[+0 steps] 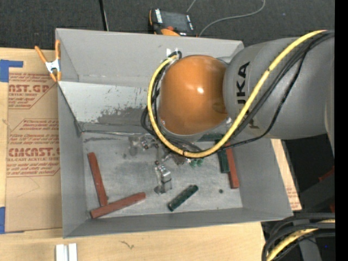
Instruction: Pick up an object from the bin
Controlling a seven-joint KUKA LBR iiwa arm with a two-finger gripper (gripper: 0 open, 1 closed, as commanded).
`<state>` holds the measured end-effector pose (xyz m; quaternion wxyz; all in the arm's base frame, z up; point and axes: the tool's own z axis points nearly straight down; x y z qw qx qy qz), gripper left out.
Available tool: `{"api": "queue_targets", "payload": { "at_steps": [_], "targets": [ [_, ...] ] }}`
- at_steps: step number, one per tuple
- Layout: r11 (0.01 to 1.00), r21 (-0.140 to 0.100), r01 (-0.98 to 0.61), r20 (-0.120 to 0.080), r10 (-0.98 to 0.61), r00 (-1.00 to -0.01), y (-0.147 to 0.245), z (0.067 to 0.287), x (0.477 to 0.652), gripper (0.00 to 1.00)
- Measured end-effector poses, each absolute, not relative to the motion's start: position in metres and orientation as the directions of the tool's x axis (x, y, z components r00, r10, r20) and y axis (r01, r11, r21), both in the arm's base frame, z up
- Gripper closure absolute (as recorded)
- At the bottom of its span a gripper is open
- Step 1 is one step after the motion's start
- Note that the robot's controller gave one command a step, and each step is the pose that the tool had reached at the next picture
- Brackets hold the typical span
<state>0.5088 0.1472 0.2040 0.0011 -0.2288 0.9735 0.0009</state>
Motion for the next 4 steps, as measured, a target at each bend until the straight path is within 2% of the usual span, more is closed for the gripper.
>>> {"api": "queue_targets", "payload": {
  "at_steps": [1,2,3,4],
  "targets": [
    [0.830,0.004,-0.558,0.006,-0.558,-0.830,0.157,0.093,0.488,0.00],
    [0.832,0.001,-0.555,0.002,-0.555,-0.832,0.130,0.068,0.503,0.00],
    [0.831,0.001,-0.556,-0.003,-0.556,-0.831,0.132,0.070,0.503,1.00],
    [0.616,-0.004,-0.788,-0.010,-0.788,-0.616,0.191,0.267,0.524,1.00]
  ]
}}
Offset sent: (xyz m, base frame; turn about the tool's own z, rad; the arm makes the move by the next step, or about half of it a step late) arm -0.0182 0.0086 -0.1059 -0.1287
